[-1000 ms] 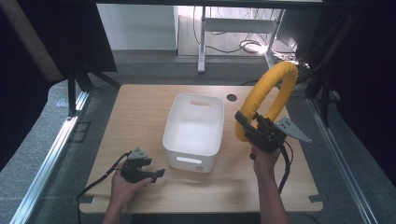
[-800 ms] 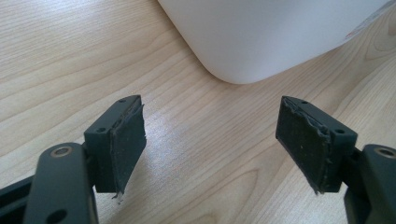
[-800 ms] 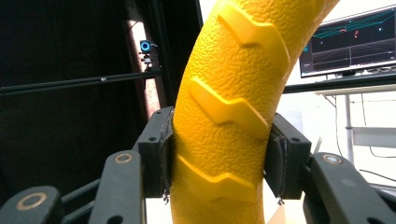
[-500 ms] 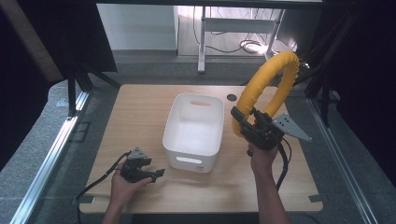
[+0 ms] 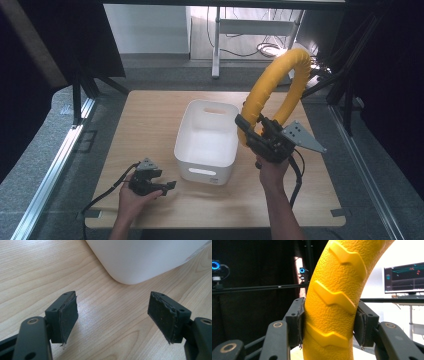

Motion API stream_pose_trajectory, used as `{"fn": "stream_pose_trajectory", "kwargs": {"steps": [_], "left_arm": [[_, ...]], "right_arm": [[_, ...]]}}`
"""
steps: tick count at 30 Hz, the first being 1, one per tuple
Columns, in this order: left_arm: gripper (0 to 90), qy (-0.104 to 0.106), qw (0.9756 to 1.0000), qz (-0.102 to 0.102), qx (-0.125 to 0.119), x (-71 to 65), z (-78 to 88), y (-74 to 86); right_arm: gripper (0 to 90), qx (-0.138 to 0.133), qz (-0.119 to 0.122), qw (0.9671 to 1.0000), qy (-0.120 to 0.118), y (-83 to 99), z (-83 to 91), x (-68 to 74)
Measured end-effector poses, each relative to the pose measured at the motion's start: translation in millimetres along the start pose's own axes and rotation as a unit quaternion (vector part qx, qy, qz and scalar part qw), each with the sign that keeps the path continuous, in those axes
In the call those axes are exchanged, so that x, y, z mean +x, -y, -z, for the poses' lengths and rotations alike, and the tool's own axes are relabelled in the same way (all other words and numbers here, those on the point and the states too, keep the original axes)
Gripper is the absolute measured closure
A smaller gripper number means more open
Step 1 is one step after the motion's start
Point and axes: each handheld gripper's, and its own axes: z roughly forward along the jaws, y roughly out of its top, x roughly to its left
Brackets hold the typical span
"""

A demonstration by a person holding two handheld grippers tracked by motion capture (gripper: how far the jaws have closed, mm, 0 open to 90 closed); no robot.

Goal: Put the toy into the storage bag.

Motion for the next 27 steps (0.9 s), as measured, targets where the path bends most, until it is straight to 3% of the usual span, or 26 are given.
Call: {"fn": "stream_pose_trajectory", "kwargs": {"steps": [3, 11, 24, 27], "left_arm": [[24.4, 0.000, 1.0000, -0.001, 0.000, 0.0, -0.1, -0.2], [24.4, 0.001, 1.0000, 0.000, -0.001, 0.5, 0.8, -0.1], [24.4, 0.000, 1.0000, 0.006, -0.003, 2.4, 1.4, 1.0], [24.4, 0.000, 1.0000, 0.006, -0.004, 2.6, 1.5, 1.0]], "right_arm": [[49.7, 0.004, 0.011, 0.9999, -0.005, -0.7, -2.4, 5.1], [49.6, 0.009, 0.008, 0.9998, -0.014, -2.4, -18.0, 8.2], [49.6, 0.010, 0.011, 0.9991, -0.041, -6.4, -41.0, 26.1], [49.6, 0.016, 0.001, 0.9986, -0.051, -1.7, -47.4, 31.8]]}}
